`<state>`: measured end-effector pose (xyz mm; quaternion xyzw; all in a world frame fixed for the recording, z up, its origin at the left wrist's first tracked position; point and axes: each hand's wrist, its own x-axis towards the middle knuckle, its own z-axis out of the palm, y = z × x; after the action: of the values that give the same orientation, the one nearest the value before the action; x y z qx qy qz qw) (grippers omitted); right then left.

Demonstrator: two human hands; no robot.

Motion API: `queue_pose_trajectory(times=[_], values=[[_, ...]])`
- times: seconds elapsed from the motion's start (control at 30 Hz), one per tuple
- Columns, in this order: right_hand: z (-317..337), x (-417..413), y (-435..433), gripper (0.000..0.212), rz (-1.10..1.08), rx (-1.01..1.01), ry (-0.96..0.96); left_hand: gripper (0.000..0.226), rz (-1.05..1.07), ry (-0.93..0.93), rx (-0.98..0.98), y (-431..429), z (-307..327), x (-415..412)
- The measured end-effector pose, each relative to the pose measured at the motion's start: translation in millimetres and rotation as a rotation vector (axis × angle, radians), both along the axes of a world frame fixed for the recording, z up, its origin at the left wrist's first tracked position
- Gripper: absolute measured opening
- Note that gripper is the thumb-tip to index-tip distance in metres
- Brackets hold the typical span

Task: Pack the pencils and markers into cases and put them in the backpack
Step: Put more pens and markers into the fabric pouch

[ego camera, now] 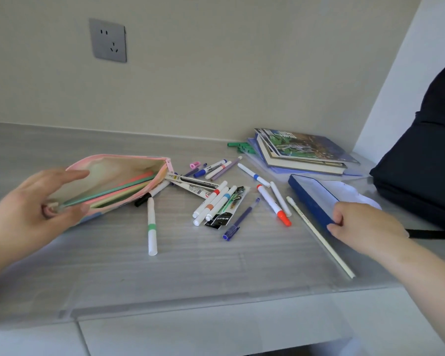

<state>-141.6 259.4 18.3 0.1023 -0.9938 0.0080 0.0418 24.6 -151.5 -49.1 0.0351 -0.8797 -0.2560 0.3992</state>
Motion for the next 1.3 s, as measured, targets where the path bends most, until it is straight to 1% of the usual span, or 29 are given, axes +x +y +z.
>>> queue_pose_trajectory(times=[0.07, 0.13, 0.2, 0.23, 0.27, 0.3, 0.33, 0.4, 0.43, 0.5, 0.53, 0.57, 0.63, 0.67, 0.7, 0.73, 0.77, 0.8, 0.83, 0.87, 0.9, 0.97, 1.07, 1.17, 1.23, 1.3], values=[[-3, -6, 6, 0.024, -0.011, -0.035, 0.003, 0.046, -0.007, 0.001, -0.001, 6, 5, 2], [-7, -9, 6, 0.011, 0.028, -0.079, 0.082, 0.046, -0.017, -0.007, -0.019, 12, 12, 4], [-10, -10, 2, 0.011, 0.095, -0.162, 0.179, 0.045, -0.024, -0.016, -0.051, 16, 17, 6], [-10, -8, -3, 0.015, 0.121, -0.201, 0.17, 0.045, -0.024, -0.019, -0.056, 17, 18, 7], [-9, -5, -8, 0.02, 0.145, -0.209, 0.119, 0.045, -0.022, -0.022, -0.049, 16, 18, 7], [-11, -5, -12, 0.017, 0.154, -0.166, 0.062, 0.044, -0.018, -0.026, -0.04, 16, 19, 8], [-12, -7, -17, 0.009, 0.157, -0.095, 0.027, 0.044, -0.015, -0.025, -0.036, 16, 19, 8], [-13, -12, -24, 0.02, 0.141, 0.067, -0.014, 0.044, -0.003, -0.022, -0.042, 17, 18, 8], [-13, -15, -28, 0.019, 0.132, 0.111, -0.03, 0.044, 0.008, -0.022, -0.046, 17, 18, 8], [-12, -19, -34, 0.003, 0.118, 0.132, -0.058, 0.043, 0.022, -0.025, -0.041, 17, 18, 8], [-10, -19, -38, 0.002, 0.106, 0.117, -0.08, 0.043, 0.025, -0.026, -0.036, 17, 18, 8], [-10, -18, -41, 0.012, 0.098, 0.099, -0.112, 0.043, 0.027, -0.027, -0.034, 16, 18, 8], [-8, -18, -45, 0.039, 0.083, 0.043, -0.185, 0.043, 0.03, -0.024, -0.032, 16, 17, 8], [-6, -17, -46, 0.047, 0.077, 0.028, -0.204, 0.043, 0.031, -0.024, -0.026, 16, 17, 8], [-3, -17, -46, 0.049, 0.058, 0.033, -0.235, 0.043, 0.032, -0.022, -0.022, 16, 18, 9], [1, -15, -46, 0.045, 0.055, 0.043, -0.253, 0.043, 0.04, -0.016, -0.021, 17, 18, 9], [4, -16, -46, 0.032, 0.063, 0.055, -0.267, 0.043, 0.05, -0.012, -0.023, 17, 19, 9], [9, -15, -46, 0.013, 0.069, 0.064, -0.252, 0.043, 0.059, -0.01, -0.027, 19, 20, 10], [14, -17, -46, 0.013, 0.072, 0.059, -0.225, 0.043, 0.063, -0.01, -0.035, 20, 21, 10], [19, -19, -46, 0.027, 0.07, 0.056, -0.203, 0.043, 0.065, -0.012, -0.042, 21, 21, 10], [25, -21, -46, 0.034, 0.078, 0.018, -0.183, 0.044, 0.067, -0.013, -0.039, 22, 22, 10], [38, -23, -51, 0.035, 0.141, -0.185, -0.127, 0.044, 0.072, -0.014, -0.016, 22, 23, 10], [55, -12, -73, 0.03, 0.342, -0.635, -0.051, 0.045, 0.082, -0.017, 0.007, 20, 23, 10], [63, 15, -116, 0.026, 0.62, -1.136, -0.127, 0.047, 0.093, -0.046, 0.065, 20, 26, 10], [60, 31, -150, 0.028, 0.79, -1.305, -0.185, 0.048, 0.106, -0.064, 0.163, 22, 29, 10], [51, 40, -184, 0.03, 0.908, -1.352, -0.277, 0.05, 0.094, -0.082, 0.225, 22, 31, 10]])
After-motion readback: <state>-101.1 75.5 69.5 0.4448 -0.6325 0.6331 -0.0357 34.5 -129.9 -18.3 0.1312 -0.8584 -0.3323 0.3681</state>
